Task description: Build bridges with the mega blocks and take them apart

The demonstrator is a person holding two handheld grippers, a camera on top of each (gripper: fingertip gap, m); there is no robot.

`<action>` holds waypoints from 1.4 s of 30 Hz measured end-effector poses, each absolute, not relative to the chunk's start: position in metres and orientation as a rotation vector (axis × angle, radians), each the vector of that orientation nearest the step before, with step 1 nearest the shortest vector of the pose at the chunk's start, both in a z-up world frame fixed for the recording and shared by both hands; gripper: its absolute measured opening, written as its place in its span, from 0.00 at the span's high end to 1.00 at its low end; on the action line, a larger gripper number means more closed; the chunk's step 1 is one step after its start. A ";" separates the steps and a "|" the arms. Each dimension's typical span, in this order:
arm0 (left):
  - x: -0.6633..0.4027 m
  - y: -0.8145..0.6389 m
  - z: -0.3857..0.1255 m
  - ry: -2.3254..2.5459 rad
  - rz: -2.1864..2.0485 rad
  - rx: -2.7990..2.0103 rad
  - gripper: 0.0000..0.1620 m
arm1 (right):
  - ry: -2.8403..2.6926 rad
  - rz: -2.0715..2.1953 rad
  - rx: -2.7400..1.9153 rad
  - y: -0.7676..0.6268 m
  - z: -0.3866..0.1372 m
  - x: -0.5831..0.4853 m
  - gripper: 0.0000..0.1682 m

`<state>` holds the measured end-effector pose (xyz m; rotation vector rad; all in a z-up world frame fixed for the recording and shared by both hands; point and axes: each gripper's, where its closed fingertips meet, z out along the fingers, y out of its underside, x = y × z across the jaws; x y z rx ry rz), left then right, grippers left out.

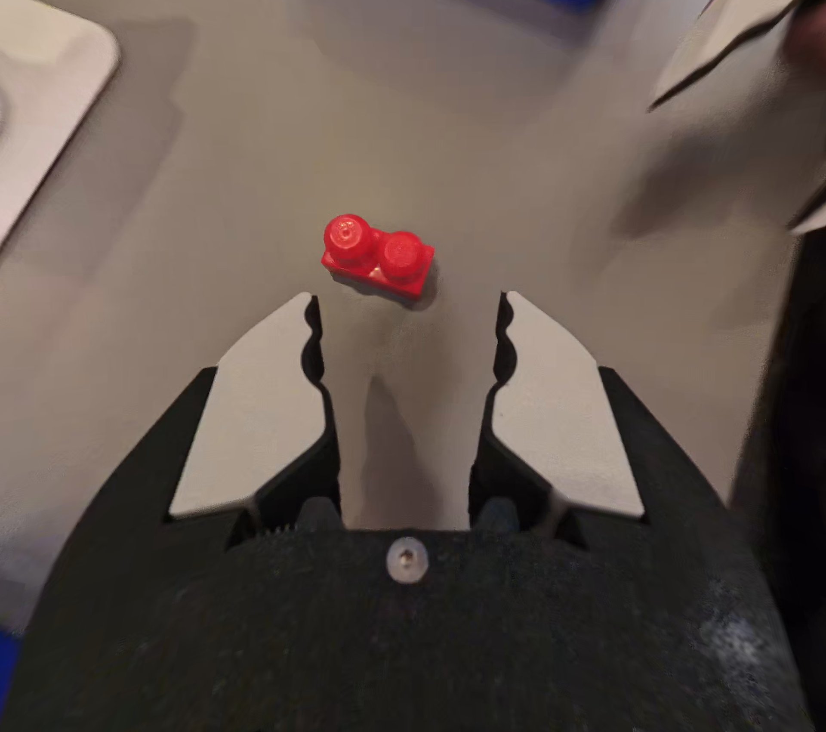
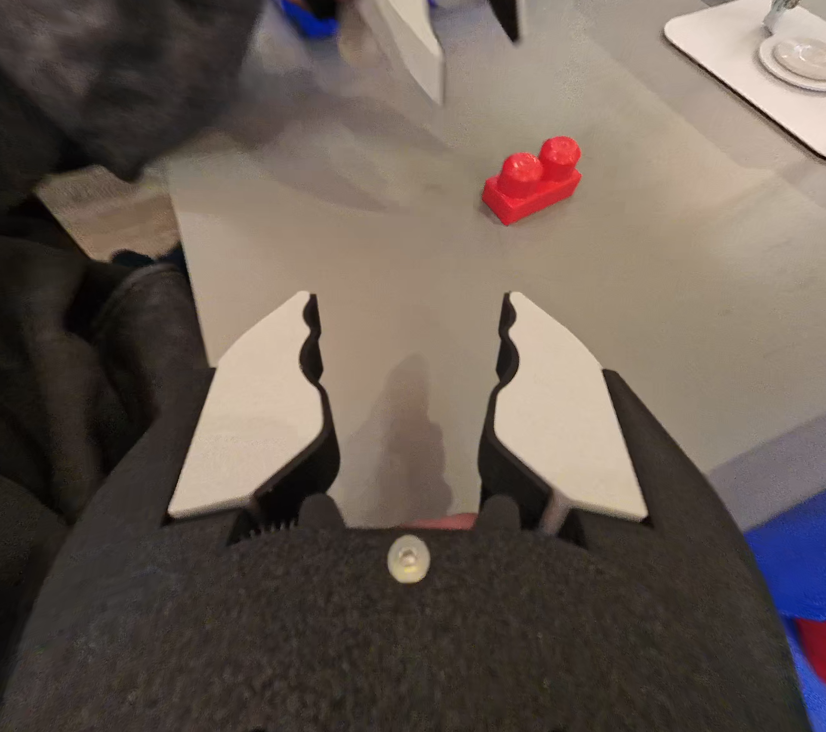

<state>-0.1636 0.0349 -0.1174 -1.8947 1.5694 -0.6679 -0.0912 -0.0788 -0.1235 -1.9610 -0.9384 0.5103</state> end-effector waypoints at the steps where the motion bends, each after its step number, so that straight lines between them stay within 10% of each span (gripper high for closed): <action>1: -0.170 0.022 -0.110 1.418 -0.807 -1.893 0.54 | -0.984 0.448 -1.985 -0.073 -0.127 -0.089 0.54; 23: -0.232 -0.048 -0.114 0.982 -1.058 -1.825 0.56 | -1.916 0.012 -2.288 0.068 -0.196 -0.133 0.57; 35: -0.227 -0.054 -0.127 1.080 -0.997 -1.843 0.57 | -1.349 -0.248 -2.195 0.075 0.019 0.001 0.57; 42: -0.215 -0.060 -0.134 1.146 -1.009 -1.850 0.57 | -1.024 -0.288 -2.569 0.073 -0.047 0.148 0.57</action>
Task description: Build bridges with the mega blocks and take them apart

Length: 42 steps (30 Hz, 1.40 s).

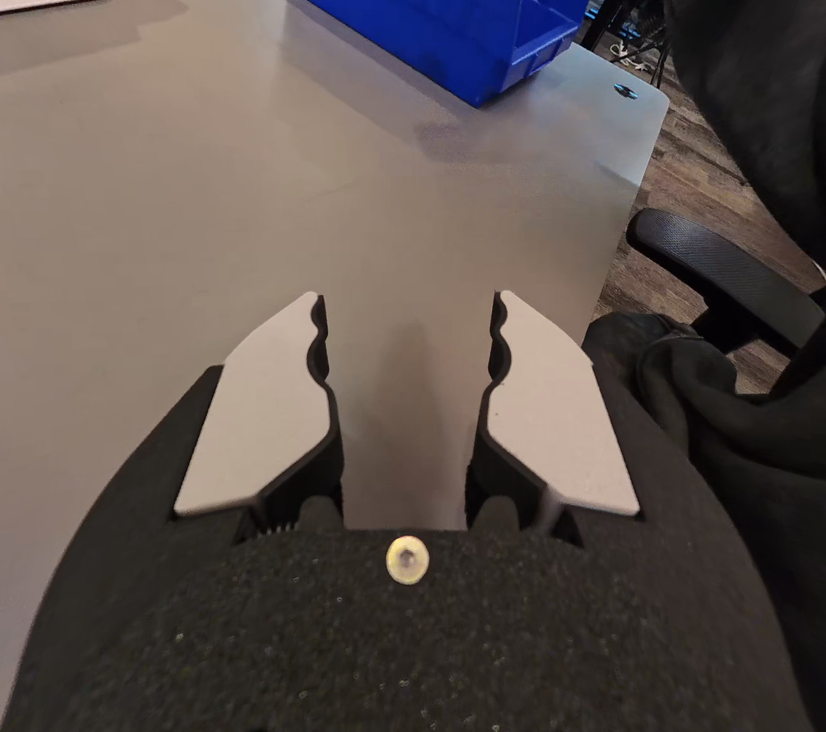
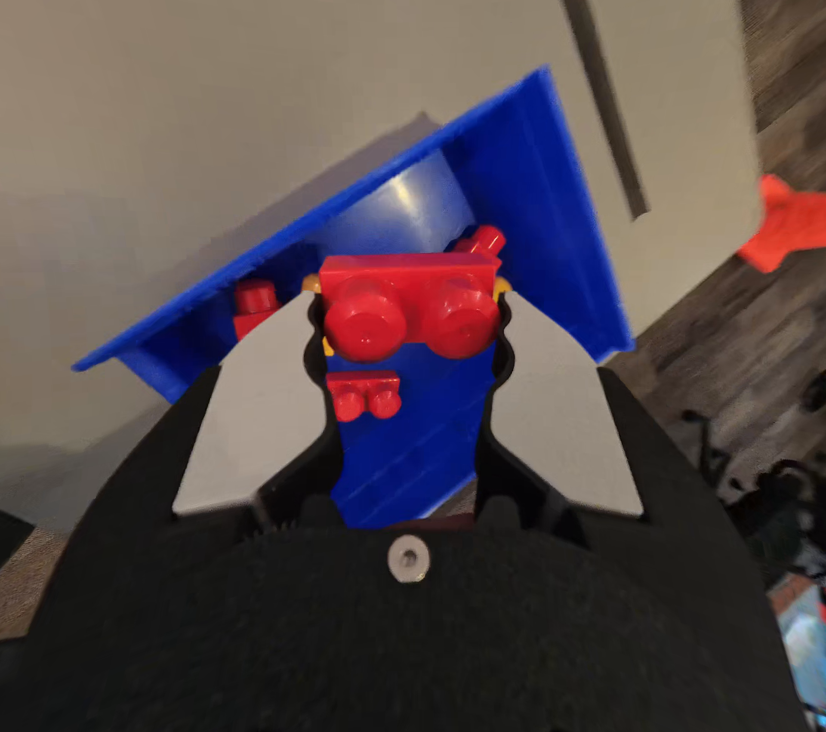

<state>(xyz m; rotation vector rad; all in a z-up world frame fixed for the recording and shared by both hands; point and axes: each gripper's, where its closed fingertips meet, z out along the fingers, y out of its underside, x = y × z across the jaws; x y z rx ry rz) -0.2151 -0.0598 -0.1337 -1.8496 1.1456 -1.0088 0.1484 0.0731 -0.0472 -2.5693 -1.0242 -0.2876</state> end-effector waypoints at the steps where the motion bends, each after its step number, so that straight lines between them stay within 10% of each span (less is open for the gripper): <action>1: -0.214 -0.060 -0.135 1.151 -1.010 -1.850 0.57 | -1.003 -0.263 -2.602 0.075 -0.066 0.157 0.57; 17: -0.216 -0.067 -0.145 1.218 -0.952 -1.857 0.57 | -1.203 -0.094 -2.695 0.136 -0.186 0.177 0.54; 28: -0.226 -0.048 -0.136 1.126 -0.854 -1.835 0.56 | -0.742 0.169 -1.860 0.036 0.020 0.045 0.62; 42: -0.216 -0.046 -0.151 1.185 -0.798 -1.853 0.55 | -0.687 0.546 -1.912 -0.066 -0.126 -0.118 0.59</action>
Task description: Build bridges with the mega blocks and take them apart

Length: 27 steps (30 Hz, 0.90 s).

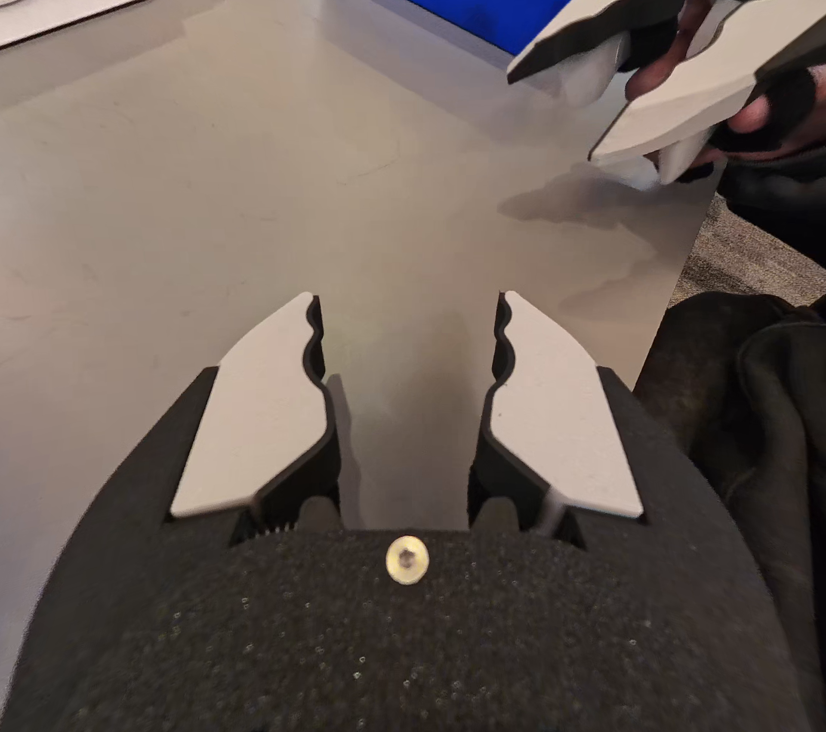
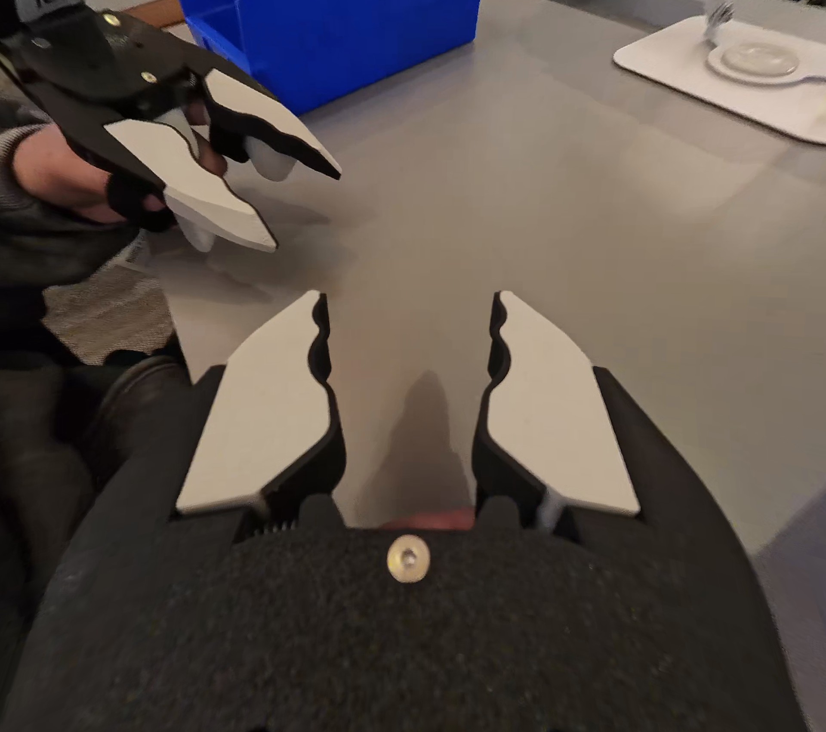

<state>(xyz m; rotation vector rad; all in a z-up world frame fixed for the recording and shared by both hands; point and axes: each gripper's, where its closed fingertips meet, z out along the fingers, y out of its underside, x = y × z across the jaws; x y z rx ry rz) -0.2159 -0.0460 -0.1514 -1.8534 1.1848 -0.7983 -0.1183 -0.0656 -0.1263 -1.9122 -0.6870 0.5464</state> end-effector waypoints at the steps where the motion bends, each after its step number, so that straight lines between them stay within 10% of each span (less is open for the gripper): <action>1: -0.216 -0.046 -0.152 1.183 -0.794 -1.854 0.55 | -0.699 0.512 -1.913 -0.064 -0.128 -0.115 0.59; 27: -0.418 0.065 -0.071 1.563 0.002 -2.065 0.47 | -0.779 0.609 -1.952 -0.064 -0.145 -0.118 0.61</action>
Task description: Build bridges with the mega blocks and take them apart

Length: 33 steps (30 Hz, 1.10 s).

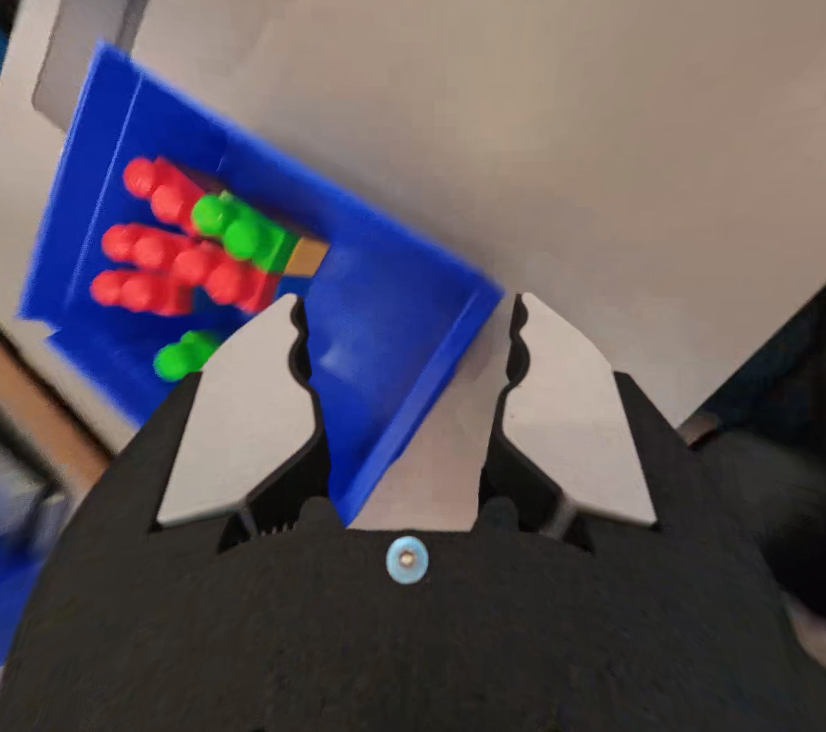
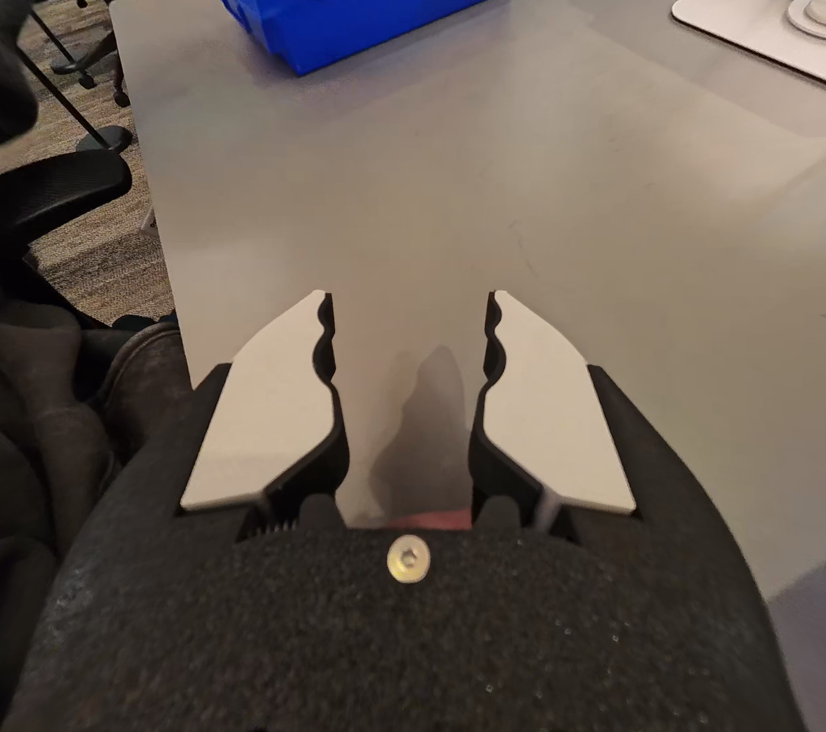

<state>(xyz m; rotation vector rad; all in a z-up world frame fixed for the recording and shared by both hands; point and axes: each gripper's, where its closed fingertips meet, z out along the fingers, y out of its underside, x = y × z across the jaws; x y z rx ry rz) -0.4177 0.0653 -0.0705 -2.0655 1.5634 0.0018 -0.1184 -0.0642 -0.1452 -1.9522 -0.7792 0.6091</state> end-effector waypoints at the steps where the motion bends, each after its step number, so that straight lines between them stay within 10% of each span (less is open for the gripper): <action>1: -0.434 0.081 -0.070 1.630 0.097 -2.078 0.48 | -0.781 0.612 -1.951 -0.064 -0.145 -0.118 0.61; 33: -0.549 0.211 -0.136 2.366 0.583 -2.245 0.52 | -0.782 0.708 -2.033 -0.062 -0.157 -0.125 0.62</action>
